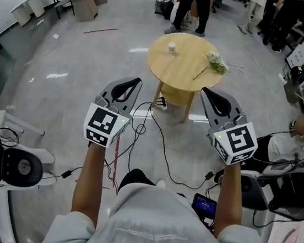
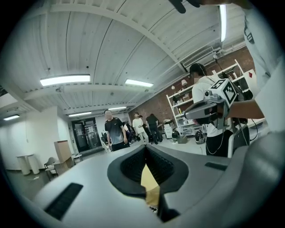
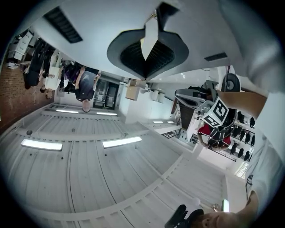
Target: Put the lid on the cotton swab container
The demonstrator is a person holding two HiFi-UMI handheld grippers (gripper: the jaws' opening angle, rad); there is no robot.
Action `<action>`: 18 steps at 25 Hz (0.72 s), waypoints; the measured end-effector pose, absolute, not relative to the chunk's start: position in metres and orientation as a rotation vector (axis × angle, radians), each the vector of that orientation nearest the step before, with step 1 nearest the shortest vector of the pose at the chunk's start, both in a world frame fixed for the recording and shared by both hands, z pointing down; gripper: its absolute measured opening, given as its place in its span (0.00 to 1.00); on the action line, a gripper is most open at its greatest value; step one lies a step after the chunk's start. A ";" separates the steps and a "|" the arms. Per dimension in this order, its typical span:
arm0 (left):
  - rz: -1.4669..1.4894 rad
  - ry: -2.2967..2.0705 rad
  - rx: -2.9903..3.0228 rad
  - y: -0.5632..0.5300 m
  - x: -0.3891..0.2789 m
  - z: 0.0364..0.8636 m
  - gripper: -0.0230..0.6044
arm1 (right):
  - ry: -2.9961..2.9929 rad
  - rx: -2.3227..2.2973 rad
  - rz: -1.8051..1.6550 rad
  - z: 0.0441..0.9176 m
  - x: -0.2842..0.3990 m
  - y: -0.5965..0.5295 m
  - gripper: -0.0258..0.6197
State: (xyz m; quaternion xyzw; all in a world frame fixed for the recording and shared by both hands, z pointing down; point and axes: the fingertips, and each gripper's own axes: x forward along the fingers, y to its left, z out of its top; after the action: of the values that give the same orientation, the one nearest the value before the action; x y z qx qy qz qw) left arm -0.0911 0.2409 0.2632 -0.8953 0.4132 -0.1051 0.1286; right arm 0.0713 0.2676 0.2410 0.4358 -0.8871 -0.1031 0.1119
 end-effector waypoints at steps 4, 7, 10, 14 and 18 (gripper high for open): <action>-0.309 1.256 -2.611 0.233 -0.089 0.270 0.06 | -2.633 1.238 -0.274 0.249 0.079 0.255 0.08; -0.334 1.274 -2.606 0.220 -0.092 0.277 0.06 | -2.655 1.219 -0.265 0.252 0.077 0.242 0.08; -0.336 1.286 -2.606 0.195 -0.090 0.283 0.06 | -2.669 1.239 -0.265 0.252 0.081 0.217 0.08; -0.342 1.264 -2.608 0.145 -0.084 0.295 0.06 | -2.670 1.270 -0.240 0.262 0.088 0.166 0.08; -0.378 1.236 -2.605 0.072 -0.091 0.310 0.06 | -2.676 1.271 -0.221 0.270 0.080 0.097 0.08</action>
State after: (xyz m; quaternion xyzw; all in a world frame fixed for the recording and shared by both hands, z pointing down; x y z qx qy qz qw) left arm -0.0908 0.0725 0.3100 -0.8896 0.4222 -0.1293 0.1165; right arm 0.0797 0.0967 0.2703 0.4264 -0.8975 -0.0741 0.0852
